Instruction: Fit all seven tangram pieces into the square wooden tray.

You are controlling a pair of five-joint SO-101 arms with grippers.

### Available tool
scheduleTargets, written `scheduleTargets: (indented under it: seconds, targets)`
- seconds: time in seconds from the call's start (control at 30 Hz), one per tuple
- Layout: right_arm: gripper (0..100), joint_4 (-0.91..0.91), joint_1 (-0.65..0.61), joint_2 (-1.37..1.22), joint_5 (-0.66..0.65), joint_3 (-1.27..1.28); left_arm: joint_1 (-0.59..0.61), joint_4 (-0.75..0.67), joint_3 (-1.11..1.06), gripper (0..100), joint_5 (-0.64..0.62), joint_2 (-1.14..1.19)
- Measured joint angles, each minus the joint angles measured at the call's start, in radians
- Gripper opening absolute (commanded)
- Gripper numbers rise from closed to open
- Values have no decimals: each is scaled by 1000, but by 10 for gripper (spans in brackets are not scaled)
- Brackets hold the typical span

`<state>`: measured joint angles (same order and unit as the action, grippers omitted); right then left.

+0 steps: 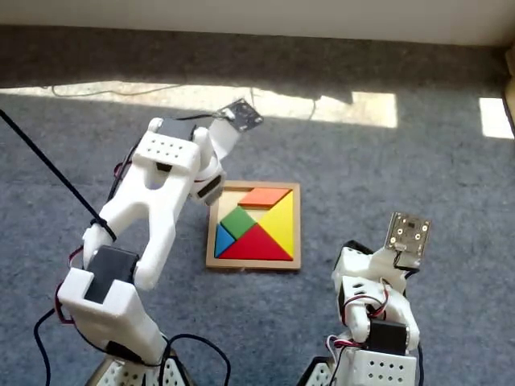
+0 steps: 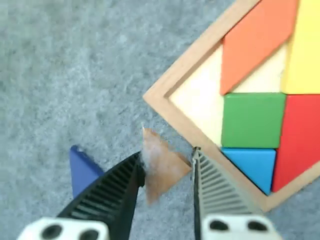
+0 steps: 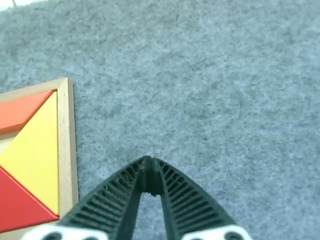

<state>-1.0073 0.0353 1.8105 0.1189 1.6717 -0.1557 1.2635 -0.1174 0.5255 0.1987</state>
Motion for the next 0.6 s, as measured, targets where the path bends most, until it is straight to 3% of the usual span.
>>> scheduleTargets:
  seconds: [0.27, 0.6]
  targets:
    - [5, 0, 0, 0, 0, 0, -141, 0, 0, 117, 184, -3]
    - [5, 0, 0, 0, 0, 0, -244, -51, -2, 193, 244, 3]
